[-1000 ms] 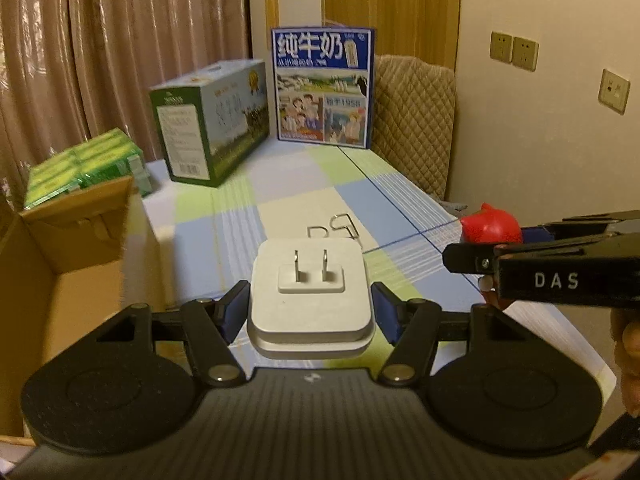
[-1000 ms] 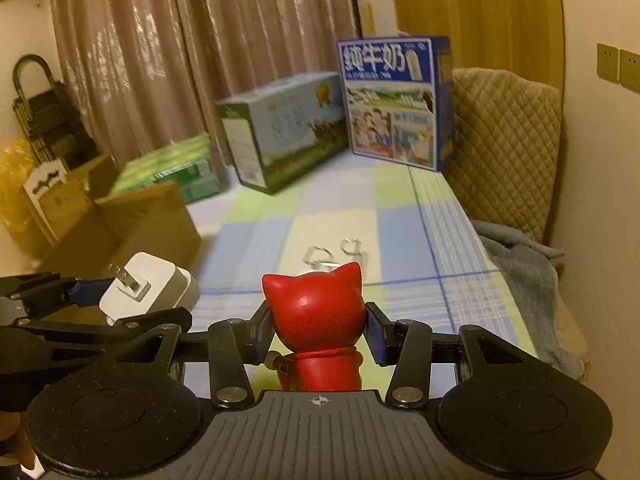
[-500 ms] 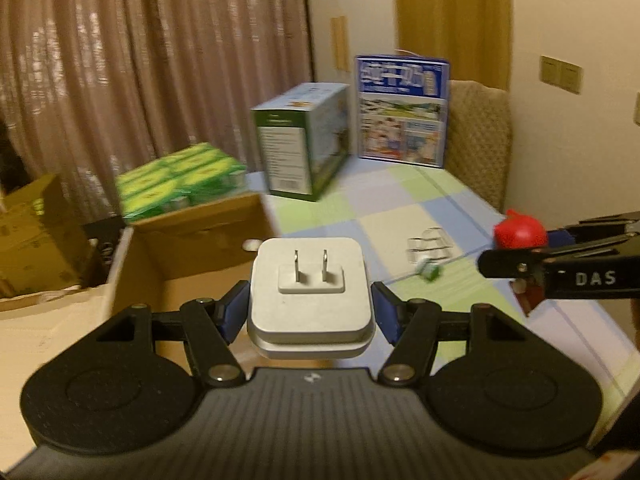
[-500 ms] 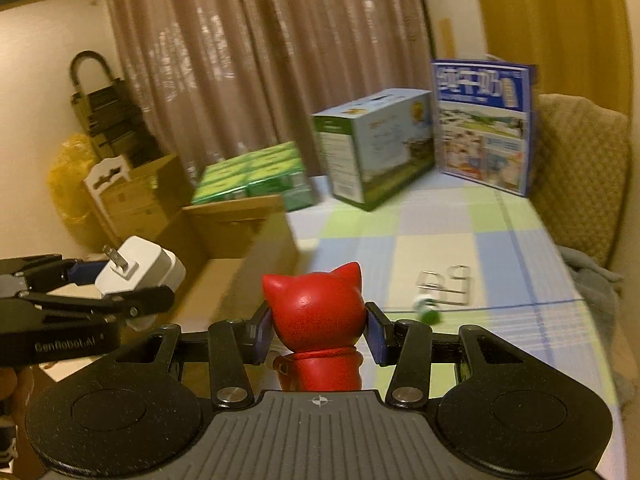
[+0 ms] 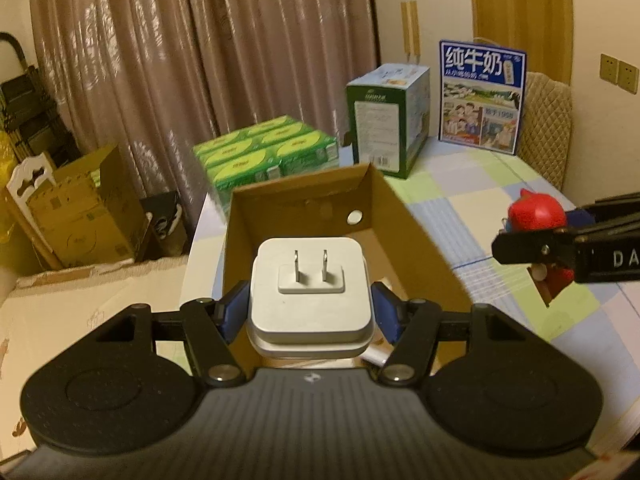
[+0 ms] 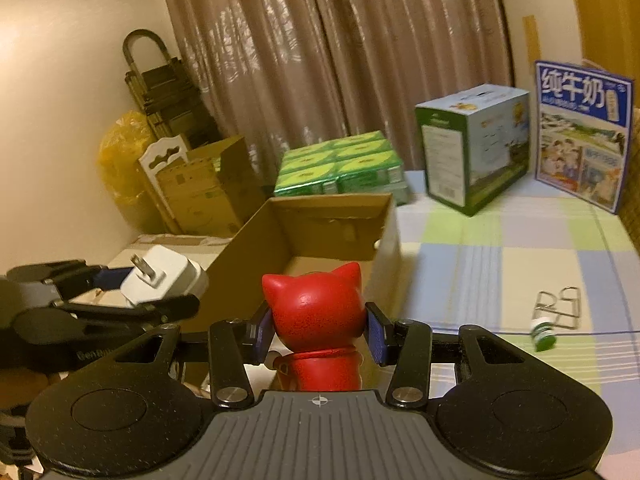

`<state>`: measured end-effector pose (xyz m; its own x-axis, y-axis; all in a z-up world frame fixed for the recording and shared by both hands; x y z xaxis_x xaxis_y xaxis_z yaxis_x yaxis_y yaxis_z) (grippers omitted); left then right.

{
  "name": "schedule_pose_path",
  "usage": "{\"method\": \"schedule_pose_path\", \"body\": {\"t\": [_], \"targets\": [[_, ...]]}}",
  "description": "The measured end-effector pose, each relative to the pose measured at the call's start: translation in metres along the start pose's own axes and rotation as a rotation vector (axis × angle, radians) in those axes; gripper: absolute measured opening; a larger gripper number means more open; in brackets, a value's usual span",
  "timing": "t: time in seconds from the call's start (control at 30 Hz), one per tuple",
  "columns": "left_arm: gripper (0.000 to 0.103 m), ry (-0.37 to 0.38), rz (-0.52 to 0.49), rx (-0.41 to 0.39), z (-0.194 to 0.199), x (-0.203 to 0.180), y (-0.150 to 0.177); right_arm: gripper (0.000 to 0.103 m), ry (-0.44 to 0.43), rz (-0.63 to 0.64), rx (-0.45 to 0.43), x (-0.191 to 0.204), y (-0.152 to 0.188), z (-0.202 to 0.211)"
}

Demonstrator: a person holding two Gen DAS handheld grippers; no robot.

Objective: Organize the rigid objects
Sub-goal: 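Lower the plug adapter into the box and open the left gripper while the right holds the cat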

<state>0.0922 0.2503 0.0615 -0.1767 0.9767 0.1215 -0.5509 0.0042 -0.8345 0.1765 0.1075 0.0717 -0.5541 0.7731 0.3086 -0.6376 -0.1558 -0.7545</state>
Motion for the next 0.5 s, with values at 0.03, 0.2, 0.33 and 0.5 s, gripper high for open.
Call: {"method": "schedule_pose_path", "body": {"t": [0.03,0.2,0.33,0.5], "targets": [[0.060,-0.002,0.005,0.006,-0.001,0.002,0.004,0.043,-0.002,0.001,0.007,0.002,0.001,-0.005],[0.060,-0.005,0.032,0.045,-0.015,0.013,0.023,0.043,0.005,-0.004,0.042,0.007,0.007,-0.025],[0.060,-0.005,0.035,0.061,-0.024,0.020,0.031,0.043,0.012,-0.004,0.060,0.007,0.011,-0.039],[0.060,0.000,0.044,0.068,-0.032,0.026,0.035,0.043,0.016,-0.004,0.068,0.009,0.015,-0.051]]}}
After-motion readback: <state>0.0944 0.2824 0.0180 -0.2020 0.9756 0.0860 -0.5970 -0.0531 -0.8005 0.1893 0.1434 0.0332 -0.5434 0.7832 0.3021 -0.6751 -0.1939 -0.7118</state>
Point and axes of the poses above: each gripper's, at about its wrist camera, not at the fingertips, and z roughly against the way its jaws point, x to its left, y to its underside, the point moved 3 cm from there along -z, roughly the way its jaws point, and after that the axes turned 5 degrees about -x, right-handed, at the moved point
